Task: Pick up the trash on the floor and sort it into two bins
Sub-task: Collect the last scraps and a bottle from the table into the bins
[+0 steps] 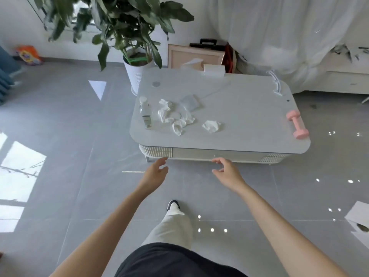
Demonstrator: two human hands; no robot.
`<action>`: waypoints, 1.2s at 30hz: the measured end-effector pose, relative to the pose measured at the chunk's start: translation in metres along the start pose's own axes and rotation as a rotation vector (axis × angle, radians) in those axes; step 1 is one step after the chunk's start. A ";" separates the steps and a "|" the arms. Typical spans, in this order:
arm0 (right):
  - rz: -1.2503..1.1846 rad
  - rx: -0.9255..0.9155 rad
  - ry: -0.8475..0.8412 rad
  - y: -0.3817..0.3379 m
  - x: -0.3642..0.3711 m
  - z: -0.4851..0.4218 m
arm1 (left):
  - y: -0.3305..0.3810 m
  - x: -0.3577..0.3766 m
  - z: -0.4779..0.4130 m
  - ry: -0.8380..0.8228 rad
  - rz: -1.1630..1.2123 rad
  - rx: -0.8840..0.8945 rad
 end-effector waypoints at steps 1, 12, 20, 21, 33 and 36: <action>0.000 0.016 0.004 0.002 -0.007 -0.020 | 0.013 -0.003 -0.016 0.000 -0.004 -0.007; -0.052 0.242 -0.002 0.044 -0.060 -0.207 | 0.098 -0.005 -0.179 0.030 -0.037 -0.175; 0.026 0.315 -0.158 0.090 -0.065 -0.335 | 0.118 0.019 -0.276 0.073 0.005 -0.337; 0.045 0.323 -0.177 0.095 -0.064 -0.349 | 0.120 0.022 -0.289 0.079 0.002 -0.355; 0.087 0.403 -0.308 0.173 0.004 -0.450 | 0.085 0.060 -0.411 0.088 -0.079 -0.387; 0.181 0.385 -0.321 0.195 0.024 -0.466 | 0.063 0.072 -0.433 0.089 -0.111 -0.393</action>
Point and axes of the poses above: each hand's wrist, its own z-axis away from the middle knuckle, its own x-axis out of the palm, y = z × x, the point moved 3 cm from there along -z, towards the middle knuckle, and after that the axes turned 9 degrees about -x, right-handed, at the moved point
